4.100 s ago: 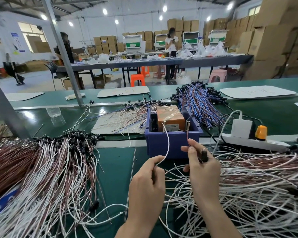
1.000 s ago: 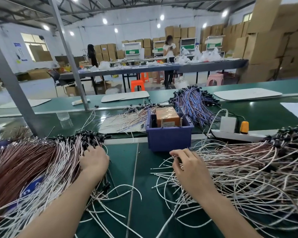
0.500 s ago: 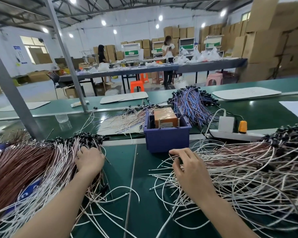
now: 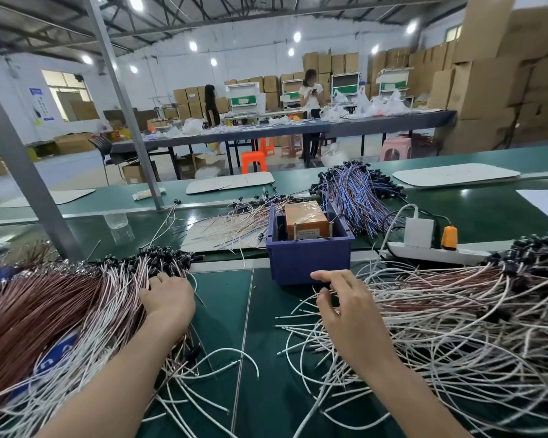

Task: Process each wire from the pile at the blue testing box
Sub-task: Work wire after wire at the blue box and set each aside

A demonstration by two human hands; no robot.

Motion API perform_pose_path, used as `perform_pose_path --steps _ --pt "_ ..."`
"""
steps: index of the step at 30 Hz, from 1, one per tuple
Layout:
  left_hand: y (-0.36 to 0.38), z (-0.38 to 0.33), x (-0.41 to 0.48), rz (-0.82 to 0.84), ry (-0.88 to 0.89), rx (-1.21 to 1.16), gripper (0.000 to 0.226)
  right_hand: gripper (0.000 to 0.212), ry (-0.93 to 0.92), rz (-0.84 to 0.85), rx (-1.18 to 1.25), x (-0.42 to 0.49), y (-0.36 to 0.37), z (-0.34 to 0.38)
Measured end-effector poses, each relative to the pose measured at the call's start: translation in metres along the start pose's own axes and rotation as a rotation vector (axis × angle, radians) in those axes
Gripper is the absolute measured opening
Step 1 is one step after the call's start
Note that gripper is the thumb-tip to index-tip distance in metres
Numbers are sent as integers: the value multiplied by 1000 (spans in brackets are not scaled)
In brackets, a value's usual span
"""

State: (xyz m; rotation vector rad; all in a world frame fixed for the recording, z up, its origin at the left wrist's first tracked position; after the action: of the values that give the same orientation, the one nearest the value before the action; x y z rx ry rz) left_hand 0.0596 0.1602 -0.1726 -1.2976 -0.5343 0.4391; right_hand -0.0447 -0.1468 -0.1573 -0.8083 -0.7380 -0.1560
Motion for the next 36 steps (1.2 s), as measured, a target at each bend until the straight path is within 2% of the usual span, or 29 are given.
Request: perform_pose_path --steps 3,5,7,9,10,11,13,16,19,21,23,25,27,29,31,33,34,36 --pt "-4 5 0 22 -13 -108 31 31 18 3 18 1 1 -1" --pt "-10 12 -4 -47 -41 -324 30 30 33 -15 62 1 2 -1" --pt "-28 14 -15 -180 1 -704 29 29 87 -42 181 2 4 -2" --pt "-56 6 -42 -160 183 -1157 17 26 189 -57 428 6 5 0" --pt "-71 -2 -62 -114 313 -1300 6 26 232 -43 603 10 7 4" --pt "-84 -12 -85 -85 456 -1332 6 33 255 -22 784 14 10 10" --pt "-94 -38 -131 -54 729 -1230 6 47 255 -33 1014 24 14 21" --pt "-84 -71 -173 -30 902 -1096 7 35 273 -239 1045 35 6 30" --pt "-69 -72 -170 -3 874 -1108 10 30 403 -475 1213 40 -12 9" --pt "-62 -65 -159 -43 861 -1061 14 25 459 -554 1303 42 -25 -9" --pt "-63 -59 -149 -193 873 -983 17 23 483 -477 1212 42 -28 -22" --pt "-72 -61 -139 -461 897 -875 21 27 451 -296 1002 38 -16 -24" --pt "-84 -66 -135 -703 933 -774 20 29 342 -131 813 34 1 -16" --pt "-92 -68 -130 -808 957 -717 15 24 215 -37 715 32 16 -9" --pt "-90 -69 -123 -838 898 -710 16 21 173 -24 723 30 23 -6" --pt "-82 -70 -120 -794 742 -779 27 21 197 -52 745 25 27 -10" --pt "-77 -69 -122 -757 654 -874 32 22 225 -72 765 22 29 -13" --pt "-64 -65 -130 -647 473 -1188 24 22 284 -119 790 19 33 -19"
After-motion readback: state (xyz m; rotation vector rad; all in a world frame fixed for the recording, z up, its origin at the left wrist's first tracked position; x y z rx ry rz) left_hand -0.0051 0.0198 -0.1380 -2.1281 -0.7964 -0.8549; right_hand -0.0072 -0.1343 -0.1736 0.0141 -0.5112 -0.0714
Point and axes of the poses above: each hand's wrist, its own x-axis towards the middle knuckle, its own y-axis out of the palm, z = x × y, the point moved 3 cm from there along x, towards the middle knuckle, and after that the axes turned 12 degrees about -y, right-handed, at the moved point
